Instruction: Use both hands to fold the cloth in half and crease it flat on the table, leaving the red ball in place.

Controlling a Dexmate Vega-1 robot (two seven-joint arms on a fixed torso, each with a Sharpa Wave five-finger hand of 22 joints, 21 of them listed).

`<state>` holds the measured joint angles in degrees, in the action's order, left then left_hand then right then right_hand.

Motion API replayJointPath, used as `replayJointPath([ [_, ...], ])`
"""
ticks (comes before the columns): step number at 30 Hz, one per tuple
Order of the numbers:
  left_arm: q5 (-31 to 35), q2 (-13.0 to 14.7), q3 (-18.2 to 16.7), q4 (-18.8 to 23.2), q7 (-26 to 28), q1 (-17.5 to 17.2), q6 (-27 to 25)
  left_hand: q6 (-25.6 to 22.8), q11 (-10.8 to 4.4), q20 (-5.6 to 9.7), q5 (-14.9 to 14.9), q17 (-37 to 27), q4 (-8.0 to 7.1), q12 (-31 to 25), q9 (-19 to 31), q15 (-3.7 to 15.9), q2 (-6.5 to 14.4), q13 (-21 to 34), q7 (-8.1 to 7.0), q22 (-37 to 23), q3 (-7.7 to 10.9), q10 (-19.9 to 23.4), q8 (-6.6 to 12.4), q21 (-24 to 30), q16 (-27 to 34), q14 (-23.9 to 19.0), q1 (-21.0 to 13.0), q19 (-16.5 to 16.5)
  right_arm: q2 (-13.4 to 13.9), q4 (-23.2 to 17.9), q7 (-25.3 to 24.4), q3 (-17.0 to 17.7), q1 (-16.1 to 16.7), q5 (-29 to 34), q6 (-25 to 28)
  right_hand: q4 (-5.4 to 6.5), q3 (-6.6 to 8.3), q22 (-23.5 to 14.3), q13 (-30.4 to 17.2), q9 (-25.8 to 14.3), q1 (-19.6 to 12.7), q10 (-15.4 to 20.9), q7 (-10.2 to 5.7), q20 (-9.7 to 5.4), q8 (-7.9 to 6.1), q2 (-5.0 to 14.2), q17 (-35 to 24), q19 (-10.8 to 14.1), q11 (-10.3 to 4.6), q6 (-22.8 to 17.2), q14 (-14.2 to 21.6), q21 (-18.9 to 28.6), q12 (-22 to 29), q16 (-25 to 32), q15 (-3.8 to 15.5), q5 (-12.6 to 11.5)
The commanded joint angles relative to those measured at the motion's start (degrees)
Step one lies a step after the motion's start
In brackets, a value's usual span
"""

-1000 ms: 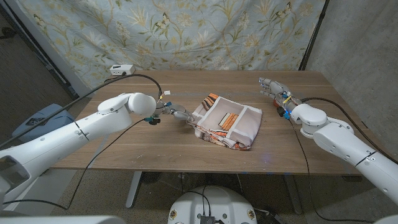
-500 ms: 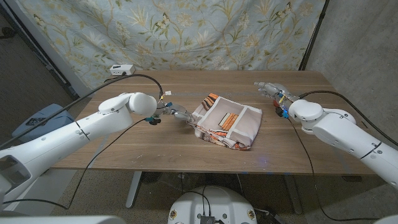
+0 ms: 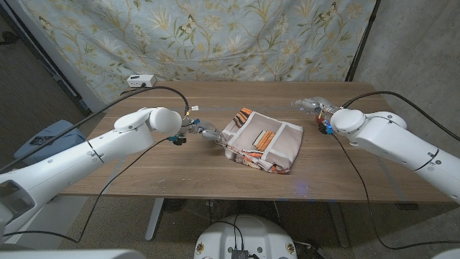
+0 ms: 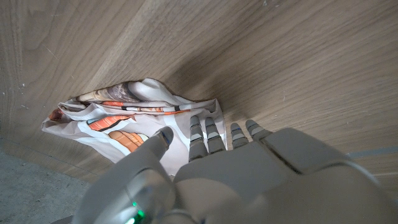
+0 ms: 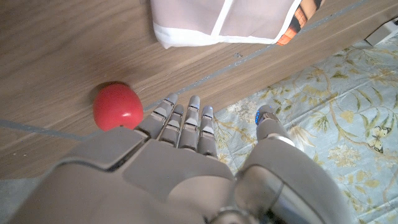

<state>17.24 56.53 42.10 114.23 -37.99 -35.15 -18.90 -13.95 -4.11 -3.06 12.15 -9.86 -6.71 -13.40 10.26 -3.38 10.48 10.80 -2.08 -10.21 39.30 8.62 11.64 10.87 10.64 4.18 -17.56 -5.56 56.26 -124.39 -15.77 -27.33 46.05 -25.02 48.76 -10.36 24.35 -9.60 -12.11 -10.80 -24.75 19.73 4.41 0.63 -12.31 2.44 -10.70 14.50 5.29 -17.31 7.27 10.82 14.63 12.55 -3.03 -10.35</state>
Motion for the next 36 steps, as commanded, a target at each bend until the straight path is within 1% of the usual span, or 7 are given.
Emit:
replayJointPath([
  [1,1.0,-1.1,1.0,-1.0,-1.0,1.2,1.0,-0.6,0.03,0.20,0.4,0.0,0.10,0.0,0.2,0.13,0.2,0.1,-0.25,-0.1,0.55,0.7,-0.07,0.2,0.1,0.0,0.0,-0.6,-0.1,-3.6,3.9,-3.4,-7.1,-0.6,15.5,0.30,-0.02,-0.1,-0.4,-0.1,-0.6,0.7,1.39,1.04,-0.08,-0.58,-0.2,-0.4,0.51,0.3,0.5,0.0,0.2,0.1,-0.59,0.1],
  [13,1.7,-2.1,1.5,-2.9,-1.3,2.3,2.7,-0.9,0.12,0.54,0.5,0.1,0.59,0.0,0.2,0.01,0.2,0.1,-0.20,-0.1,0.80,1.1,-0.15,0.3,0.1,-0.4,-0.2,-0.6,-1.1,-3.5,6.2,-8.5,-13.9,-1.3,23.3,0.59,-0.09,-0.2,-1.6,-0.3,-2.3,3.3,3.48,4.78,-0.17,-1.20,-0.5,0.1,2.78,-0.8,4.1,0.3,1.6,0.9,-3.17,0.2],
  [16,1.6,-2.1,1.4,-3.2,-1.4,2.4,2.9,-0.9,0.10,0.76,0.5,0.1,0.72,0.0,0.2,0.03,0.2,0.2,-0.22,-0.1,0.87,1.1,-0.19,0.3,0.1,-0.5,-0.2,-0.7,-1.7,-3.0,6.5,-10.2,-15.7,-1.0,24.8,0.51,0.05,-0.2,-1.8,-0.3,-2.8,3.5,3.77,4.89,-0.22,-1.14,-0.5,0.5,2.77,-1.0,4.6,0.5,1.8,1.1,-3.28,0.2],
  [19,1.6,-2.3,1.5,-3.7,-1.5,2.5,3.2,-0.9,0.13,0.76,0.5,0.1,0.78,0.1,0.2,0.02,0.2,0.2,-0.20,-0.1,0.91,1.1,-0.22,0.3,0.1,-0.5,-0.3,-0.7,-2.9,-2.2,5.8,-9.7,-15.6,-1.5,25.4,0.47,0.15,-0.2,-1.8,-0.3,-3.1,3.6,3.79,4.86,-0.26,-1.07,-0.5,0.4,2.70,-1.1,4.9,0.4,1.8,1.1,-3.18,0.2],
  [23,1.7,-2.9,1.7,-4.3,-1.3,2.6,3.5,-0.9,0.13,0.75,0.6,0.1,0.86,0.1,0.3,0.02,0.2,0.2,-0.24,-0.1,0.95,1.1,-0.27,0.3,0.1,-0.5,-0.3,-0.8,-3.5,-0.7,7.1,-12.4,-18.6,-1.5,27.4,0.51,0.47,-0.2,-2.2,-0.3,-4.3,3.5,3.57,5.09,-0.21,-0.74,-0.7,-2.4,2.45,-1.3,5.1,-0.5,1.8,1.0,-3.14,0.2],
  [29,1.3,-3.2,1.7,-5.4,-1.4,3.1,4.6,-0.9,0.09,0.79,0.6,0.1,0.96,0.2,0.3,0.04,0.3,0.2,-0.22,-0.1,0.96,1.2,-0.34,0.4,0.1,-0.5,-0.3,-0.8,-4.0,1.9,9.1,-16.7,-22.9,-1.0,29.3,0.56,0.53,-0.2,-2.4,-0.3,-4.8,3.7,3.47,5.21,-0.19,-0.67,-0.8,-3.8,2.03,-1.5,5.1,-0.8,1.9,1.0,-3.03,0.2],
  [36,1.1,-3.4,1.6,-6.0,-1.5,3.4,5.2,-1.1,0.06,0.87,0.6,0.1,1.09,0.2,0.3,0.07,0.3,0.2,-0.22,-0.1,0.97,1.3,-0.37,0.4,0.1,-0.6,-0.4,-0.8,-3.7,3.2,9.9,-18.2,-24.0,-0.7,28.8,0.48,0.59,-0.2,-2.5,-0.3,-5.3,4.0,3.18,5.27,-0.26,-0.78,-0.9,-4.2,1.55,-1.8,5.5,-0.7,2.1,1.1,-2.57,0.2],
])
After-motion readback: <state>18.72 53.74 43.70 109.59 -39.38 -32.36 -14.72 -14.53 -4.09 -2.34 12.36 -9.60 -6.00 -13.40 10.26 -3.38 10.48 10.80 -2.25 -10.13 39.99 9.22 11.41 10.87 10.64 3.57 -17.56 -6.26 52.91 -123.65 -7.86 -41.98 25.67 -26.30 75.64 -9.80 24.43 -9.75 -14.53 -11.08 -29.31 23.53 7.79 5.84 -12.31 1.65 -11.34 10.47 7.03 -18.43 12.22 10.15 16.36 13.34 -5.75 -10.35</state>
